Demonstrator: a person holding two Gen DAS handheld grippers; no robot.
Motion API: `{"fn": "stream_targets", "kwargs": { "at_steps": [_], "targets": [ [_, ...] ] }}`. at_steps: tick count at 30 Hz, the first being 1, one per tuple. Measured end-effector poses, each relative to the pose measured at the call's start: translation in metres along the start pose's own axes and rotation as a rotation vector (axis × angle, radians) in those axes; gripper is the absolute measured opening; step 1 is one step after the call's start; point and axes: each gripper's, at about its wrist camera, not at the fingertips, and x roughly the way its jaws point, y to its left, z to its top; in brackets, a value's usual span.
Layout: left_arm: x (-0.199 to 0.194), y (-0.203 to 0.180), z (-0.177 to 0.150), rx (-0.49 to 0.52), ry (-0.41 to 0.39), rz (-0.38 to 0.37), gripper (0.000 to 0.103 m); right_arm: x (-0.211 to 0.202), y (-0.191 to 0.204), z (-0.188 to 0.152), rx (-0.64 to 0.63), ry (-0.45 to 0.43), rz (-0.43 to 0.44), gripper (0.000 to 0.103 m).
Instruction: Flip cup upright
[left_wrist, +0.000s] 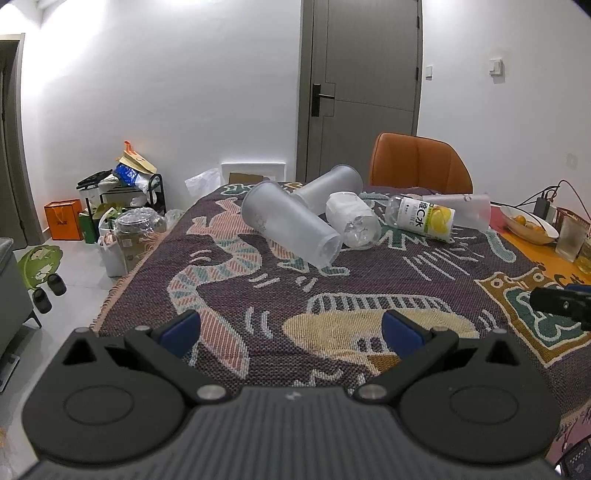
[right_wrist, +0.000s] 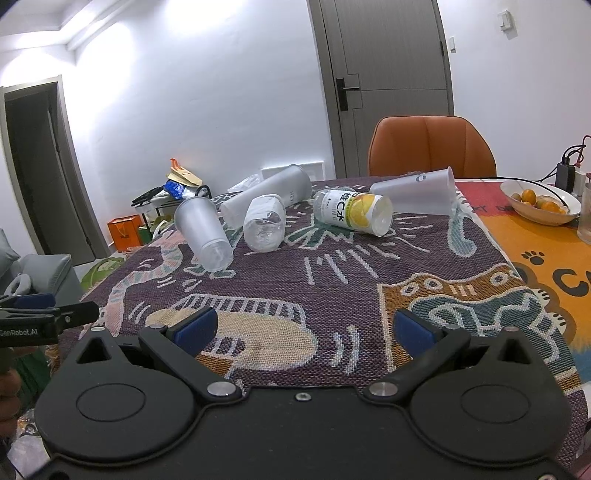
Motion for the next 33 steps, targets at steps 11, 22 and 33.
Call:
{"fn": "stream_targets", "kwargs": {
  "at_steps": [11,22,33],
  "targets": [
    [-0.0003,0.0000,-0.0008,0.001,-0.002,0.003,0.103,0.0002,-0.0025,0.0000,0.003,0.003,-0.003,0.103],
    [-0.0003,0.0006,-0.0012,0.000,-0.002,0.003,0.103,0.0003,-0.0031,-0.0004,0.002,0.000,-0.003,0.103],
    [-0.0011,0.0001,-0.0024,0.005,-0.003,0.004,0.103,0.0005,-0.0037,-0.0003,0.001,0.002,-0.004,0.103]
  ]
}}
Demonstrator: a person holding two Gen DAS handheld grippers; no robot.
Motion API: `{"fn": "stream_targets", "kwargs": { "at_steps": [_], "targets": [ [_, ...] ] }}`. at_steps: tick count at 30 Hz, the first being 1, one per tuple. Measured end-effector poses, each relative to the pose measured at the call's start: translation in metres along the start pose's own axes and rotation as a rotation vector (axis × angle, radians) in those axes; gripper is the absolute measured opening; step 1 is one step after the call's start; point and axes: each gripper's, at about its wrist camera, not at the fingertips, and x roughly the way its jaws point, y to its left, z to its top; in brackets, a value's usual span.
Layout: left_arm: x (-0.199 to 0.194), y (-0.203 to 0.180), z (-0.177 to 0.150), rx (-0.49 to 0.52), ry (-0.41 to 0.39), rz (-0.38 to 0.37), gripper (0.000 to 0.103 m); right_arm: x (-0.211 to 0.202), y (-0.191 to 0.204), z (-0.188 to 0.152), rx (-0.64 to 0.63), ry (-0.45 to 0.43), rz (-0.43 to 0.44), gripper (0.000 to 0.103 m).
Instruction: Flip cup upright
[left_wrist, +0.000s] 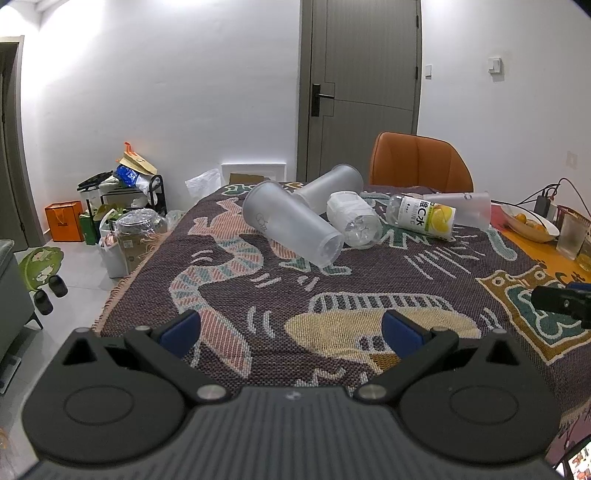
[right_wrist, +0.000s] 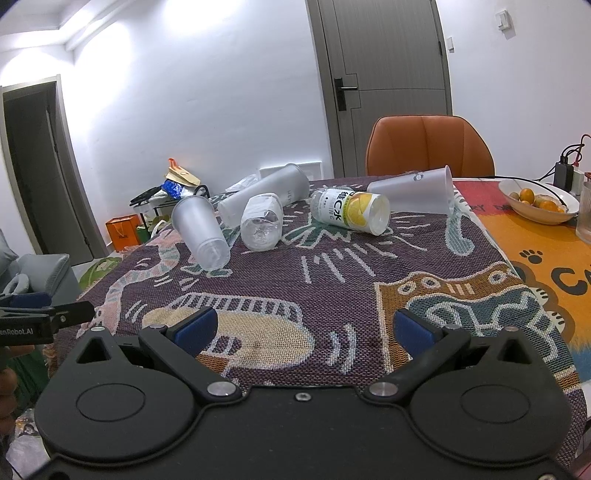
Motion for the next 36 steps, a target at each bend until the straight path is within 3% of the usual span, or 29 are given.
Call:
{"fn": "stream_targets", "kwargs": {
  "at_steps": [14,20,29,36],
  "targets": [
    [0.009,0.001,0.001,0.011,0.011,-0.034,0.103,0.006,-0.002,-0.003,0.011,0.006,-0.012,0.103],
    [0.025,0.003,0.016,0.005,0.001,-0.102,0.103,0.012,-0.004,0.003,0.056,-0.008,-0.035,0.103],
    [0.059,-0.031,0.053,0.162,-0.014,-0.195,0.103,0.017,-0.018,0.019,0.122,-0.079,-0.125,0.103],
    [0.075,-0.069,0.089,0.262,-0.070,-0.263,0.103,0.029,-0.041,0.030,0.213,-0.099,-0.175,0.103]
  ]
}}
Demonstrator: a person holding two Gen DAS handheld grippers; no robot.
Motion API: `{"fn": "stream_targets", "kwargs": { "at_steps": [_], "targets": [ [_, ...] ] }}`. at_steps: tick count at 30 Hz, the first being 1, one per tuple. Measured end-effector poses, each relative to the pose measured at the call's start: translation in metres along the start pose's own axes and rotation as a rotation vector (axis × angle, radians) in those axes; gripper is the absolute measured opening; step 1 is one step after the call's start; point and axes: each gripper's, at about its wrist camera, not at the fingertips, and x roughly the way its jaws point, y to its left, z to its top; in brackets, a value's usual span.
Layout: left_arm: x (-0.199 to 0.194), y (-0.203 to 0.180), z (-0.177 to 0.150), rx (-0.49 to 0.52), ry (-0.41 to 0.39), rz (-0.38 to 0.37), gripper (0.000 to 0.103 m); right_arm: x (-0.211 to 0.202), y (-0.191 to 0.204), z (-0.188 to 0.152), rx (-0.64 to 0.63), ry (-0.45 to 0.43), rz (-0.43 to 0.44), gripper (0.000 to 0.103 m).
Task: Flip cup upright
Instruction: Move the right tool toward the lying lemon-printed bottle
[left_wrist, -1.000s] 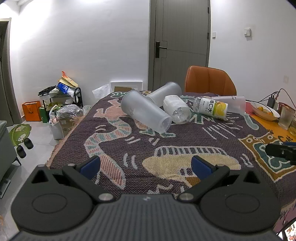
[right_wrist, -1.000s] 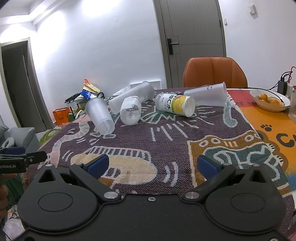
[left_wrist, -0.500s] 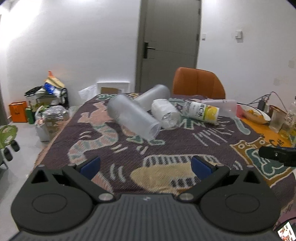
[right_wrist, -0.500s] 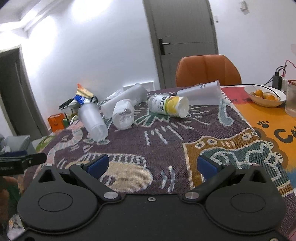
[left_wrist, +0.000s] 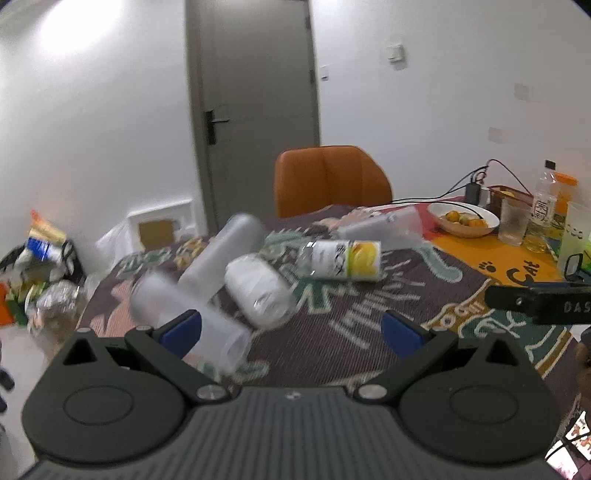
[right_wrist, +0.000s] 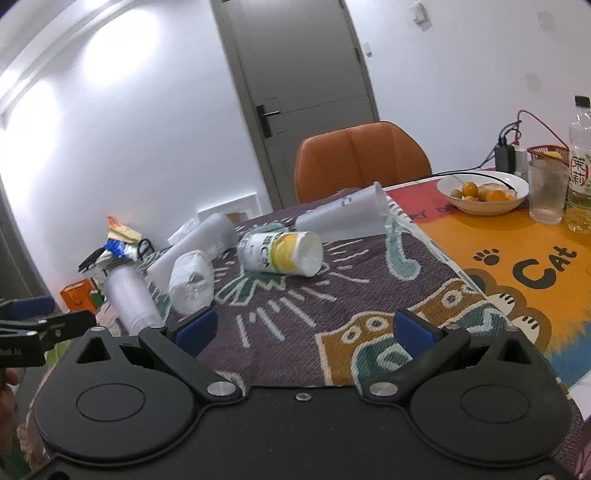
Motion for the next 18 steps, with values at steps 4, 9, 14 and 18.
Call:
{"fn": "stream_targets", "kwargs": {
  "at_steps": [4,9,14,18],
  "targets": [
    [0.017,-0.016,0.020,0.103,-0.017,-0.028,0.103,0.011,-0.004,0.009,0.006,-0.009,-0.021,0.103],
    [0.045,-0.033,0.042,0.235,-0.016,-0.050,0.102,0.020,-0.010,0.017,0.008,-0.008,0.009,0.103],
    [0.076,-0.036,0.064,0.280,0.005,-0.059,0.101,0.033,-0.012,0.025,-0.004,-0.003,-0.016,0.103],
    [0.102,-0.037,0.076,0.313,0.041,-0.066,0.101,0.046,-0.020,0.031,0.041,0.007,-0.053,0.103]
  ]
}}
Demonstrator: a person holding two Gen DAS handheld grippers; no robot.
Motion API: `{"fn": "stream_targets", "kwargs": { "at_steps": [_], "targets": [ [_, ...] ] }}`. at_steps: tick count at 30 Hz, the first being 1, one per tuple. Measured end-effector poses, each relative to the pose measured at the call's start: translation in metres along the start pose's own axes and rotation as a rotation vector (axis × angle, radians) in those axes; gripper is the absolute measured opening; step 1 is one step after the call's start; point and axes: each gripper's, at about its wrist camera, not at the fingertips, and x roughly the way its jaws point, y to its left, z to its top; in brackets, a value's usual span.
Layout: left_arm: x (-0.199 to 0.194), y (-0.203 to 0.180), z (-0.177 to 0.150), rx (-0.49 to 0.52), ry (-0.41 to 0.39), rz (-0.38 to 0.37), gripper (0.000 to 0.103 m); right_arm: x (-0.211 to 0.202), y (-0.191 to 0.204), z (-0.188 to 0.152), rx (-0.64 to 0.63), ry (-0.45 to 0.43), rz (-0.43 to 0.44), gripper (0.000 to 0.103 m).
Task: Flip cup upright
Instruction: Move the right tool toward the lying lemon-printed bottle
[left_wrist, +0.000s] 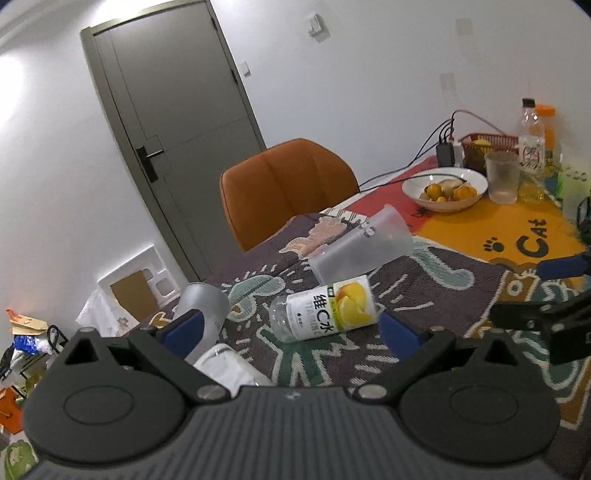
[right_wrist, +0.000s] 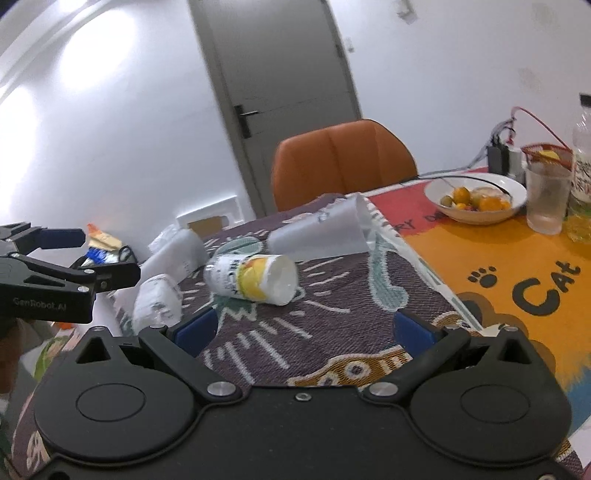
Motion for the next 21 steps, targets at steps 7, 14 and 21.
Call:
{"fn": "stream_targets", "kwargs": {
  "at_steps": [7,14,21],
  "targets": [
    [0.038,0.007,0.017,0.138,0.048,0.004,0.101,0.022,-0.012,0.002,0.099,0.024,-0.047,0.103],
    [0.075,0.006,0.023,0.256,0.111,-0.006,0.101,0.046,-0.018,-0.001,0.154,0.075,-0.059,0.102],
    [0.108,-0.004,0.025,0.380,0.154,-0.038,0.099,0.065,-0.019,-0.006,0.186,0.109,-0.051,0.102]
  ]
}}
